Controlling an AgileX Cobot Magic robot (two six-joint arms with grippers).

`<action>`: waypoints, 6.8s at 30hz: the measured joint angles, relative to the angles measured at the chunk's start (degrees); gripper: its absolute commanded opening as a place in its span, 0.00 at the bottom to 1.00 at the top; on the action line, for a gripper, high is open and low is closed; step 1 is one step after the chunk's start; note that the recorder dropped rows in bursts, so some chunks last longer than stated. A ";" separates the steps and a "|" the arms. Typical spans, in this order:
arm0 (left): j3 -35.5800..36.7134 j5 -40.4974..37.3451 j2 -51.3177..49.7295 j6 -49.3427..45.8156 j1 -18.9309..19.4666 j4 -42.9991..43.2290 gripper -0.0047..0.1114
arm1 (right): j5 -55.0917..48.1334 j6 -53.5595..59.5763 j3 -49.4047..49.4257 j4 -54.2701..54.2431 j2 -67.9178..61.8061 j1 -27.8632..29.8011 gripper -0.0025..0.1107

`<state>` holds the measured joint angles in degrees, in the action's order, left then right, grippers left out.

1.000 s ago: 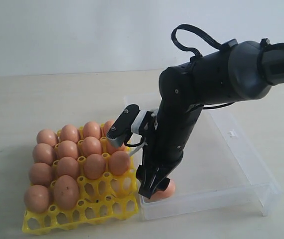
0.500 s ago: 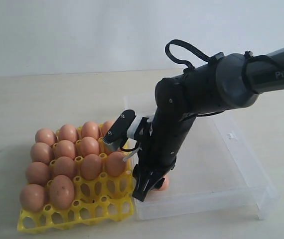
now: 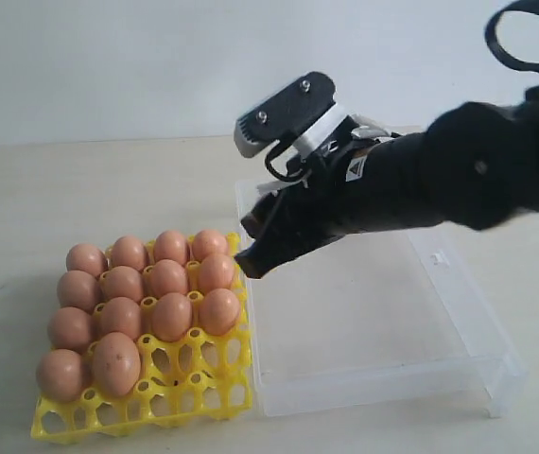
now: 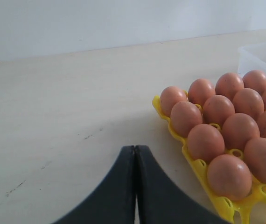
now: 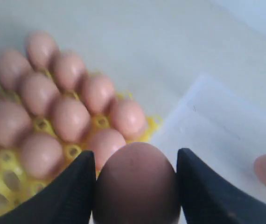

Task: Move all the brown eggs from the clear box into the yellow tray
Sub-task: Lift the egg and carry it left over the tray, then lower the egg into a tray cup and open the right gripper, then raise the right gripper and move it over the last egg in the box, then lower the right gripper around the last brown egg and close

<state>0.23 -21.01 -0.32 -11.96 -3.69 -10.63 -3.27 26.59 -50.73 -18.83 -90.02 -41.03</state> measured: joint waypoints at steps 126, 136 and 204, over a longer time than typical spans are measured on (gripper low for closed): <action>0.00 0.00 0.00 0.00 0.00 0.00 0.04 | 17.08 2.06 3.54 -23.32 7.57 -7.49 0.05; 0.00 0.00 0.00 0.00 0.00 0.00 0.04 | -21.58 -6.94 -12.09 -11.47 -1.85 18.03 0.12; 0.00 0.00 0.00 0.00 0.00 0.00 0.04 | -15.82 -29.77 -32.49 -20.51 -37.71 27.87 0.56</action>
<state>0.23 -21.01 -0.32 -11.96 -3.69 -10.63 -19.08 -3.18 -83.22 -39.34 -127.73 -13.16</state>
